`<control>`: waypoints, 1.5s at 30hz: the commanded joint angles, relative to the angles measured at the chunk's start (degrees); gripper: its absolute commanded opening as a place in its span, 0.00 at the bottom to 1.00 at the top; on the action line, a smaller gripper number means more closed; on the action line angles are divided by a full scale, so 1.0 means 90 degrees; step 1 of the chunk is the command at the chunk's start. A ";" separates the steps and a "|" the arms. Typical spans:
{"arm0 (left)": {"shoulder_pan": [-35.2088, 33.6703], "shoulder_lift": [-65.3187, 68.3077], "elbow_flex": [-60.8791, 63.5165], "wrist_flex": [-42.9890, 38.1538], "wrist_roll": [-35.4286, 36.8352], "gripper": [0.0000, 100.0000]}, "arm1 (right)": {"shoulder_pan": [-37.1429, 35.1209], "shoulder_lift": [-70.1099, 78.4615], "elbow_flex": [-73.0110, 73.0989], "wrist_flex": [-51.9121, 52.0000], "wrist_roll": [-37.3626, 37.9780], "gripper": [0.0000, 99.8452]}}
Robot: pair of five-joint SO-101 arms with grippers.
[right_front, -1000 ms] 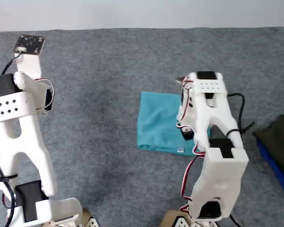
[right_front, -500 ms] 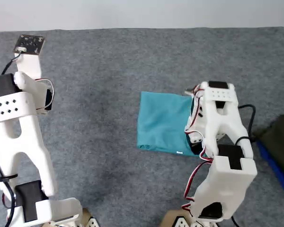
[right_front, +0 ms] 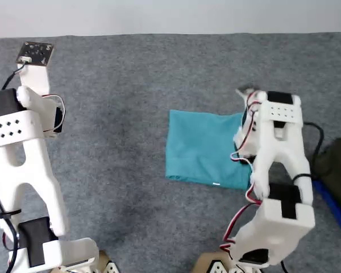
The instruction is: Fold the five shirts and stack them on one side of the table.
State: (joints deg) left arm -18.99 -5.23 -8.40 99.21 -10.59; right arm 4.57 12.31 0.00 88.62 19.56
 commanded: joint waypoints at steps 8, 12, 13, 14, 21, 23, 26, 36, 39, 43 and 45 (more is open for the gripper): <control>-0.0010 -0.0293 -0.0015 0.0147 -0.0020 0.01 | -0.0200 0.0698 -0.0723 -0.2965 0.0049 0.01; -0.0010 -0.0293 -0.0015 0.0147 -0.0020 0.01 | -0.0103 0.1353 -0.0723 -0.3541 0.0049 0.01; -0.0010 -0.0293 -0.0015 0.0147 -0.0020 0.01 | -0.0083 0.1480 -0.0723 -0.3639 0.0049 0.01; -0.0010 -0.0293 -0.0015 0.0147 -0.0020 0.01 | -0.0034 0.1617 -0.0723 -0.3687 0.0049 0.01; -0.0010 -0.0254 -0.0015 0.0147 -0.0020 0.01 | -0.0103 0.1441 -0.1407 -0.2857 0.0029 0.01; -0.0010 -0.0254 -0.0015 0.0147 -0.0020 0.01 | -0.0132 0.1245 -0.1709 -0.2730 0.0029 0.01; -0.0010 -0.0254 -0.0015 0.0147 -0.0020 0.01 | -0.0171 0.1148 -0.2032 -0.2808 0.0029 0.01; -0.0010 -0.0274 -0.0015 0.0147 -0.0039 0.01 | 0.0122 0.2574 -0.2090 -0.3668 0.0068 0.01; -0.0010 -0.0274 -0.0015 0.0147 -0.0039 0.01 | 0.0171 0.2554 -0.2129 -0.3512 0.0049 0.01; -0.0010 -0.0264 -0.0015 0.0147 -0.0039 0.01 | 0.0112 0.2076 -0.2471 -0.3072 0.0039 0.01; -0.0010 -0.0283 -0.0015 0.0147 -0.0039 0.01 | 0.0034 0.1763 -0.2696 -0.2818 0.0029 0.01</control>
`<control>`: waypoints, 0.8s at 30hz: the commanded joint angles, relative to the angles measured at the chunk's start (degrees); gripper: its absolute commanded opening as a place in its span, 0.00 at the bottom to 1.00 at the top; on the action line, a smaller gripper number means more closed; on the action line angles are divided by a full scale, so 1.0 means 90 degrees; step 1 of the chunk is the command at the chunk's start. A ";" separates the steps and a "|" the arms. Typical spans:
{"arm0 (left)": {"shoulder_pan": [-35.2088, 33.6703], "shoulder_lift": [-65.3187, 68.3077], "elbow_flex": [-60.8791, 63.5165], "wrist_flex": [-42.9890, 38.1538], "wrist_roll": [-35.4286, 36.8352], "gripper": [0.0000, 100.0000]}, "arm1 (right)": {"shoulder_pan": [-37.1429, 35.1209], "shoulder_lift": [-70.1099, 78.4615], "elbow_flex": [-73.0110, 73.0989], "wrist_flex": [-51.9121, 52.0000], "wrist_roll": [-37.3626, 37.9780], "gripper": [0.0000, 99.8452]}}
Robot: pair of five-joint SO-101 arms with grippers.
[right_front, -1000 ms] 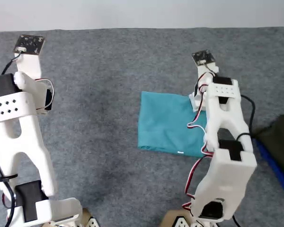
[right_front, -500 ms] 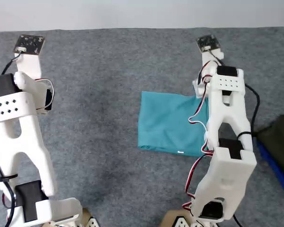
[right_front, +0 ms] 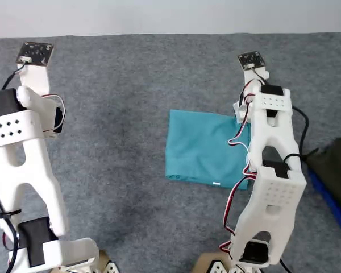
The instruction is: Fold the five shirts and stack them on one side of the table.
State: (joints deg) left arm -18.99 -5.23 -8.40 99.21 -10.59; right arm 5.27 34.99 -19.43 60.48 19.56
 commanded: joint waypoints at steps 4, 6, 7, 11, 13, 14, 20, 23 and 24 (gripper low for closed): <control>-0.0010 -0.0293 -0.0015 0.0147 -0.0039 0.01 | -0.0249 -0.1441 -0.0733 0.1021 0.0029 0.01; -0.0010 -0.0293 -0.0015 0.0147 -0.0039 0.01 | -0.0327 -0.1744 -0.0733 0.1568 0.0029 0.01; -0.0010 -0.0293 -0.0015 0.0147 -0.0039 0.01 | -0.0337 -0.1871 -0.0733 0.1890 0.0029 0.01; -0.0010 -0.0293 -0.0015 0.0147 -0.0039 0.01 | -0.0396 -0.2134 -0.0733 0.3004 -0.0801 0.03; -0.0010 -0.0274 -0.0015 0.0147 -0.0039 0.01 | -0.0425 -0.2125 -0.0703 0.3453 -0.1260 0.08; -0.0010 -0.0274 -0.0015 0.0147 -0.0039 0.01 | -0.0425 -0.2085 -0.0703 0.3648 -0.1514 0.12; -0.0010 -0.0293 -0.0015 0.0147 -0.0039 0.01 | -0.0405 -0.1470 -0.0703 0.4098 -0.3087 0.34; -0.0010 -0.0293 -0.0015 0.0147 -0.0039 0.01 | -0.0484 -0.0982 -0.0733 0.4039 -0.3145 0.36; -0.0010 -0.0293 -0.0015 0.0147 -0.0039 0.01 | -0.0532 -0.0835 -0.0733 0.4000 -0.3145 0.36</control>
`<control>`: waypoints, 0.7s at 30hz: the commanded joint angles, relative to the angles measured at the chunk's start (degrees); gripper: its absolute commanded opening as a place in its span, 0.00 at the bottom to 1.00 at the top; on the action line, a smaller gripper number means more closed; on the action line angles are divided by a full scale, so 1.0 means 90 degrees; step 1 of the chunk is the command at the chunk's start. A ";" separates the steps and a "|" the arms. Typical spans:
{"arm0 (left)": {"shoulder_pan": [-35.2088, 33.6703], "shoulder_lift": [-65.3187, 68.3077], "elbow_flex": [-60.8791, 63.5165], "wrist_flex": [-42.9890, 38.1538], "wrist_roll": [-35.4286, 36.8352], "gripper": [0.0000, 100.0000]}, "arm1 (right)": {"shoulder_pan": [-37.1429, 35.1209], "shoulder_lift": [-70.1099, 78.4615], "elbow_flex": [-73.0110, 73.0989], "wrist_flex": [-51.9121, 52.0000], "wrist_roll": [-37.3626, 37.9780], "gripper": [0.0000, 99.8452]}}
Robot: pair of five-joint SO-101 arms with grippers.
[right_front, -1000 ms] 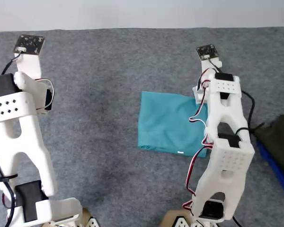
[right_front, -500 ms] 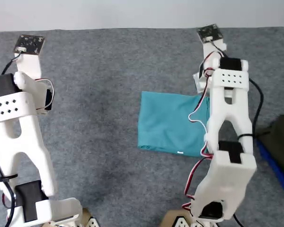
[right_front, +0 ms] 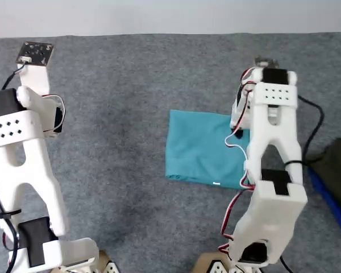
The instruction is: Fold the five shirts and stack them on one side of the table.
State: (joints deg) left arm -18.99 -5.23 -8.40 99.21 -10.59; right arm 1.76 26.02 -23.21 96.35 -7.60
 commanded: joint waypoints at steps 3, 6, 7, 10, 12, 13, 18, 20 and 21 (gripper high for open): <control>-0.0010 -0.0293 -0.0015 0.0147 -0.0039 0.01 | -0.0230 0.0591 -0.0313 -0.0015 -0.0127 0.36; -0.0010 -0.0293 -0.0015 0.0147 -0.0039 0.01 | -0.0278 0.0943 -0.0313 -0.0122 -0.0137 0.36; -0.0010 -0.0293 -0.0015 0.0147 -0.0039 0.01 | -0.0308 0.1050 -0.0313 -0.0190 -0.0137 0.36; -0.0010 -0.0283 -0.0015 0.0147 -0.0039 0.01 | -0.0337 0.1333 -0.0313 -0.0415 -0.0137 0.36; -0.0010 -0.0283 -0.0015 0.0147 -0.0039 0.01 | -0.0357 0.1548 -0.0313 -0.0523 -0.0137 0.36; -0.0010 -0.0283 -0.0015 0.0147 -0.0039 0.01 | -0.0366 0.1665 -0.0313 -0.0562 -0.0137 0.36; -0.0010 -0.0264 -0.0015 0.0147 -0.0039 0.01 | -0.0464 0.2134 -0.0313 -0.0503 -0.0127 0.31; -0.0010 -0.0254 -0.0015 0.0147 -0.0039 0.01 | -0.0523 0.2242 -0.0313 -0.0493 -0.0098 0.23; -0.0010 -0.0254 -0.0015 0.0147 -0.0039 0.01 | -0.0552 0.2261 -0.0313 -0.0493 -0.0078 0.18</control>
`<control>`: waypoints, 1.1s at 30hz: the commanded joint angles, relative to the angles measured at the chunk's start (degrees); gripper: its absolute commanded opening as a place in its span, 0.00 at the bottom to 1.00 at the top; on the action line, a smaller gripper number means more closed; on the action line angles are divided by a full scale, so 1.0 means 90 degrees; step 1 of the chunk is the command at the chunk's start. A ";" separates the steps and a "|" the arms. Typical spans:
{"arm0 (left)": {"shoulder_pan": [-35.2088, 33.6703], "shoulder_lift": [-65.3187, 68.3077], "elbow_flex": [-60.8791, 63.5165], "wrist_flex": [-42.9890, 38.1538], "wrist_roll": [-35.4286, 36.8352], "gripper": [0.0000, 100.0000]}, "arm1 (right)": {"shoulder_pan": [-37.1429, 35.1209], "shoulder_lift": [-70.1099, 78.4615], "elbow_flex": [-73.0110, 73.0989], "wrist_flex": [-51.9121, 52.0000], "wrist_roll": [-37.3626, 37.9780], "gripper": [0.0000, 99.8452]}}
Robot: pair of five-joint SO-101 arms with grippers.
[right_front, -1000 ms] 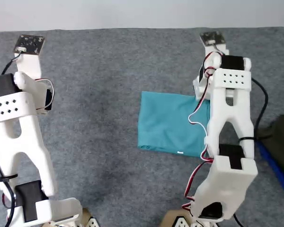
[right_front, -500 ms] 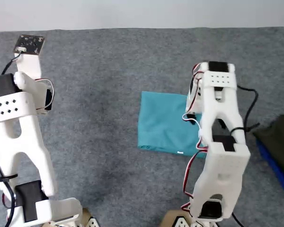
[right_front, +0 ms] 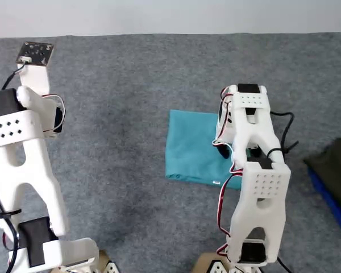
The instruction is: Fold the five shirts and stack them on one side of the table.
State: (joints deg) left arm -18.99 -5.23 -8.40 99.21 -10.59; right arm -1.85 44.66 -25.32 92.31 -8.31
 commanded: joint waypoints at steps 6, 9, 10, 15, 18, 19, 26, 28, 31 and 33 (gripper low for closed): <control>-0.0010 -0.0293 -0.0015 0.0147 -0.0039 0.01 | -0.0259 -0.0024 -0.0078 -0.0015 0.0860 0.01; -0.0010 -0.0293 -0.0015 0.0147 -0.0039 0.01 | -0.0083 -0.0327 -0.0078 0.0015 0.0899 0.01; -0.0010 -0.0293 -0.0015 0.0147 -0.0039 0.01 | -0.0005 -0.0484 -0.0078 0.0073 0.0928 0.01; -0.0010 -0.0293 -0.0015 0.0147 -0.0039 0.01 | 0.0493 -0.1499 -0.0088 0.0122 0.1758 0.01; -0.0010 -0.0293 -0.0015 0.0147 -0.0039 0.01 | 0.0806 -0.1968 -0.0088 -0.0327 0.2813 0.01; -0.0010 -0.0293 -0.0015 0.0147 -0.0039 0.01 | 0.0894 -0.2007 -0.0088 -0.0532 0.3136 0.01; -0.0010 -0.0293 -0.0015 0.0147 -0.0029 0.01 | 0.1294 -0.1626 -0.0127 -0.1763 0.5216 0.01; -0.0010 -0.0293 -0.0015 0.0147 -0.0029 0.01 | 0.1382 -0.1382 -0.0176 -0.2154 0.5675 0.01; -0.0010 -0.0293 -0.0015 0.0147 -0.0029 0.01 | 0.1421 -0.0972 -0.0352 -0.2613 0.5802 0.02; -0.0010 -0.0293 -0.0015 0.0147 -0.0029 0.01 | 0.1421 -0.0777 -0.0547 -0.2652 0.5802 0.06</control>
State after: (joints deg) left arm -18.99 -5.23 -8.40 99.21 -10.59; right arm 10.11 37.63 -25.23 70.51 42.59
